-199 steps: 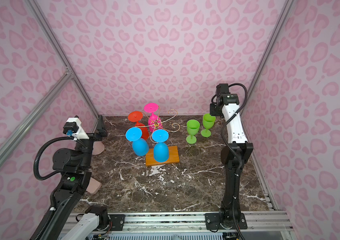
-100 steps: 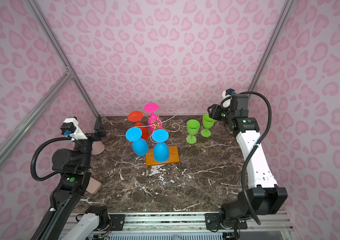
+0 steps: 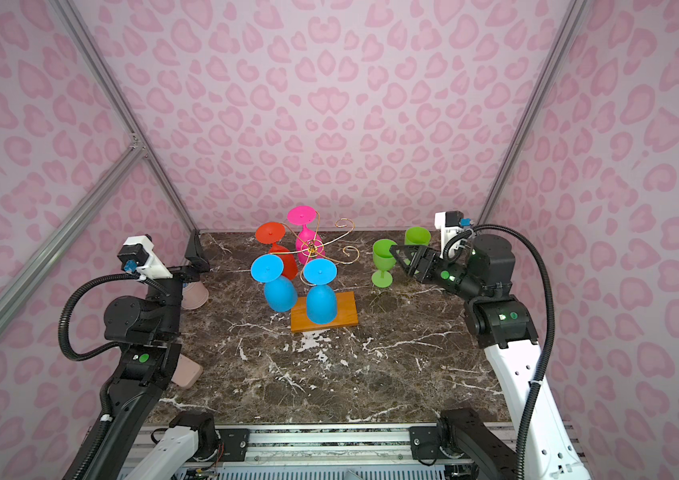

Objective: Take the wine glass off the wine glass rack
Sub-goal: 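Move the open right gripper to the foot of a blue glass on the rack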

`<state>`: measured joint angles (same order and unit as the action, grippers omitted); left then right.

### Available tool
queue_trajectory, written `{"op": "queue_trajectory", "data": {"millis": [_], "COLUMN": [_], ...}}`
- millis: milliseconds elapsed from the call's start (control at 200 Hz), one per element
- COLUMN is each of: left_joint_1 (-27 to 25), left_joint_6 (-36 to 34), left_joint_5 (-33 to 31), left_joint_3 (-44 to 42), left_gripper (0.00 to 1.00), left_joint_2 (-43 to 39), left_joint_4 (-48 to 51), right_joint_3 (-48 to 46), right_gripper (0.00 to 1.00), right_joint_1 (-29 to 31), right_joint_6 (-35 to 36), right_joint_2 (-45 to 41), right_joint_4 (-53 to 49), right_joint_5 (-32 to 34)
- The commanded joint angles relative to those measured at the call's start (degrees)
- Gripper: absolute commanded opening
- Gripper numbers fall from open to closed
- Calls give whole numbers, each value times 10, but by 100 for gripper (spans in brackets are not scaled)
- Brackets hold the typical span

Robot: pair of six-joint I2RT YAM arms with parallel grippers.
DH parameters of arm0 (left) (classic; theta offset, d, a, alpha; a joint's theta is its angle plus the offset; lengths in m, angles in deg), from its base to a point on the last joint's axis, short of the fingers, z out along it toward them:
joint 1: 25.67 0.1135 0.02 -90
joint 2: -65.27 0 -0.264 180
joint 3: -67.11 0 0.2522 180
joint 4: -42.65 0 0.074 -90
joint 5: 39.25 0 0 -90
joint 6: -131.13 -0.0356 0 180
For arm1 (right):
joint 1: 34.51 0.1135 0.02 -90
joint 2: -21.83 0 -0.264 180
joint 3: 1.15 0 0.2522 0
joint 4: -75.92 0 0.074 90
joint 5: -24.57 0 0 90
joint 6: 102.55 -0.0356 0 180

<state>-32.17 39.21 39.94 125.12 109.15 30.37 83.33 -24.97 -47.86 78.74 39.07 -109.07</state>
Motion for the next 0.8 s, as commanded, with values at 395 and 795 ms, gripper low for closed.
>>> {"op": "queue_trajectory", "data": {"millis": [395,795], "left_joint_1": [2,3], "left_joint_6": [9,9], "left_joint_5": [13,14], "left_joint_3": [-2,-2], "left_gripper": [97,97], "left_joint_2": [-2,-5], "left_joint_4": [-10,-9], "right_joint_3": [-74,-82], "right_gripper": [42,36], "right_joint_1": [171,209], "right_joint_6": [-92,-152], "right_joint_2": [23,59], "right_joint_4": [87,162], "right_joint_5": [27,33]}}
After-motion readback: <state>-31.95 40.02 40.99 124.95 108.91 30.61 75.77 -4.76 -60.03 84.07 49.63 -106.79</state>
